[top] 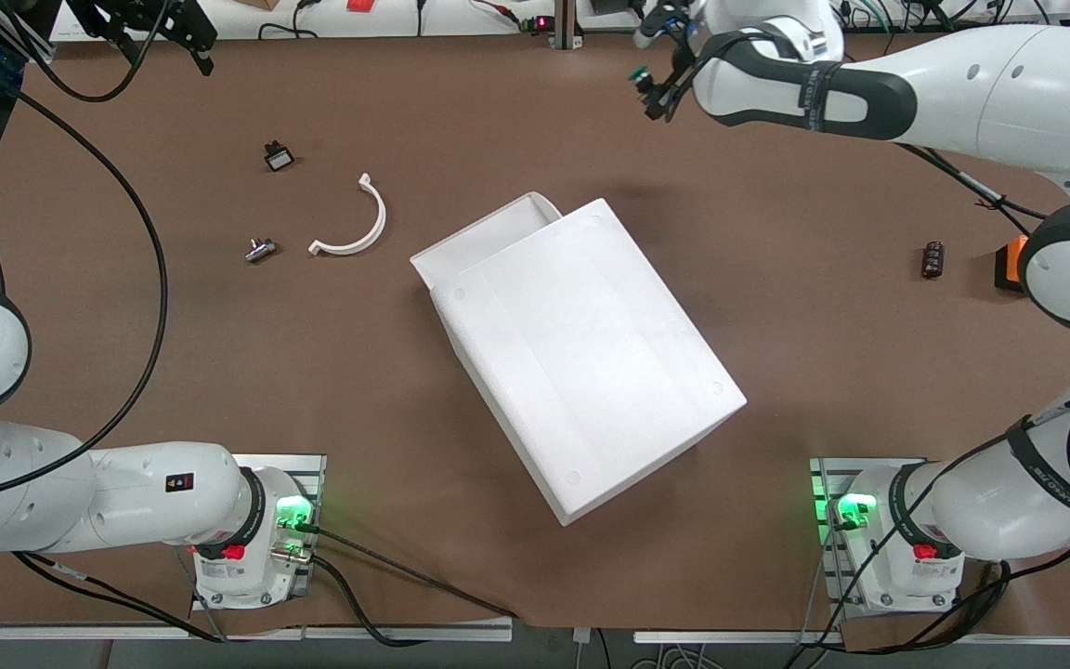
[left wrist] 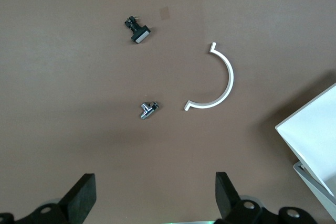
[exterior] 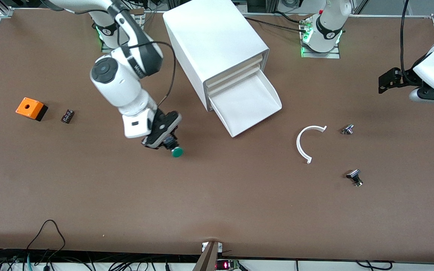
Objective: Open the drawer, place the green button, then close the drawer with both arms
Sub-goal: 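Carry the green button into the open drawer with the right gripper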
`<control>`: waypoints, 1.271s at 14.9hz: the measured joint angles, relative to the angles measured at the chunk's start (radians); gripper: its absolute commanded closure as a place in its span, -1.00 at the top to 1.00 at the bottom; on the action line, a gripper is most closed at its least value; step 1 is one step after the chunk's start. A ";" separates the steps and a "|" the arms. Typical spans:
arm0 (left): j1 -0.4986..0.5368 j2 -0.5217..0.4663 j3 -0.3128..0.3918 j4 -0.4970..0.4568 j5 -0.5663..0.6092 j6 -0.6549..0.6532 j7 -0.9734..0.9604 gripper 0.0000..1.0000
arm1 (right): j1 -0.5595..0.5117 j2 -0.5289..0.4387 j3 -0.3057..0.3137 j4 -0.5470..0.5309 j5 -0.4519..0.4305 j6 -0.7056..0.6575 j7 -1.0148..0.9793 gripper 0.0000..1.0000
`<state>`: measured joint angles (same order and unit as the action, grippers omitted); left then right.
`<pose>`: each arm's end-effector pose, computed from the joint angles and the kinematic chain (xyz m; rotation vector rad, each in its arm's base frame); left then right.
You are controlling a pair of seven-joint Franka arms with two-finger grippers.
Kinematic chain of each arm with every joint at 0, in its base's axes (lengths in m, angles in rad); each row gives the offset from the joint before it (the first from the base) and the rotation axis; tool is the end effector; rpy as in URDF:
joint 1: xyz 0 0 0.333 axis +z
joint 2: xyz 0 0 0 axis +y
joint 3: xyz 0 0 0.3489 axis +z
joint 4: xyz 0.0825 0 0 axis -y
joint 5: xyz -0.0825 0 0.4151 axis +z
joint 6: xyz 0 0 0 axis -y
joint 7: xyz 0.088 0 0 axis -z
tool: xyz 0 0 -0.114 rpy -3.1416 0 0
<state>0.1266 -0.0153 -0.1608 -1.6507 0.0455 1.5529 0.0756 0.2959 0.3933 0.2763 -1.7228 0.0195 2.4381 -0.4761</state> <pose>0.5749 -0.0151 0.6178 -3.0879 0.1712 0.1295 0.6224 0.3742 0.4080 -2.6080 -1.4208 -0.4950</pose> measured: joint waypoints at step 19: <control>0.005 0.025 -0.012 0.029 0.000 -0.033 -0.002 1.00 | 0.434 0.319 -0.004 0.411 -0.251 -0.307 -0.300 -0.48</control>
<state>0.1314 0.0099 -0.1732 -1.6213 0.0455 1.5196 0.0740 0.7294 0.7127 0.2728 -1.3115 -0.2320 2.1311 -0.7762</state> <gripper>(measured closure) 0.000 0.581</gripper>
